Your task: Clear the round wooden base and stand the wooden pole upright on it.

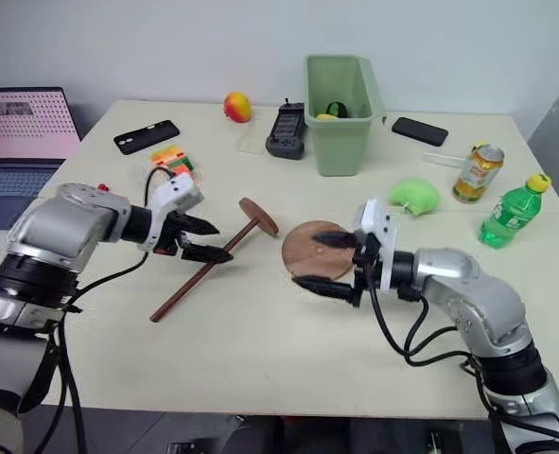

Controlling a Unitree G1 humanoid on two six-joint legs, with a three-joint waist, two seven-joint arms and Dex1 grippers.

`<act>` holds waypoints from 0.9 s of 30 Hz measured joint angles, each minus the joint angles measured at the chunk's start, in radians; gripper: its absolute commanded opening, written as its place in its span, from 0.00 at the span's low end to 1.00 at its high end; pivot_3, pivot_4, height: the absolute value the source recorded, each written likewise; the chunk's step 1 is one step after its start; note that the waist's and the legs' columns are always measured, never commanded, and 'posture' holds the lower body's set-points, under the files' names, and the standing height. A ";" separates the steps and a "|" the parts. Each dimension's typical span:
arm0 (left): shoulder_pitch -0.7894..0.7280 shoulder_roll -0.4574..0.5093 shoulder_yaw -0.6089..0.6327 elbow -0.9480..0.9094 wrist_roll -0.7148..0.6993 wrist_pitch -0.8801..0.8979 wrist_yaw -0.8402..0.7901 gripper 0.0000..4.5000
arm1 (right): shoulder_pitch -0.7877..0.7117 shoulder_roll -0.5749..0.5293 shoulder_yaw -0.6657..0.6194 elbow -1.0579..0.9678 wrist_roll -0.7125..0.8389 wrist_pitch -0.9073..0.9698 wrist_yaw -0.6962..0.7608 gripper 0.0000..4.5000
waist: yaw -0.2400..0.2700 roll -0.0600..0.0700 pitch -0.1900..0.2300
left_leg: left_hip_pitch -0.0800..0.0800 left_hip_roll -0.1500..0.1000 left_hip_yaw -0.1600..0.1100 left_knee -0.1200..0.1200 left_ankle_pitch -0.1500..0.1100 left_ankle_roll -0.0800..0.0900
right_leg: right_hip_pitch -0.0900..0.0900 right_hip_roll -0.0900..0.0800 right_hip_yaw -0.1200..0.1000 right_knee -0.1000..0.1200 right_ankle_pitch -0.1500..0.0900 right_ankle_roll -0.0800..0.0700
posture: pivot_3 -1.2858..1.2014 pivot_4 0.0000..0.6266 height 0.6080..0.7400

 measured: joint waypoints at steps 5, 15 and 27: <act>-0.048 -0.029 -0.076 0.100 0.106 -0.031 -0.028 1.00 | 0.018 -0.015 0.004 -0.057 -0.003 0.014 0.003 0.99 | -0.010 0.000 0.000 | 0.000 0.001 0.000 0.000 0.000 -0.001 | -0.001 0.001 0.001 0.000 0.000 0.000 | 0.52 0.24 1.00; -0.053 -0.066 -0.099 0.217 0.202 -0.123 -0.082 0.71 | 0.034 -0.007 0.000 -0.079 -0.004 0.022 -0.039 1.00 | -0.017 0.000 0.000 | -0.002 0.001 0.000 0.000 0.001 -0.001 | -0.004 -0.001 0.001 0.001 0.000 0.000 | 0.52 0.24 1.00; -0.045 -0.071 -0.064 0.204 0.209 -0.099 -0.100 0.17 | 0.037 0.009 -0.010 -0.079 -0.020 0.020 -0.079 1.00 | -0.018 0.000 0.000 | -0.003 0.002 0.000 0.000 0.001 -0.001 | -0.004 -0.001 0.001 0.001 0.000 0.000 | 0.52 0.24 1.00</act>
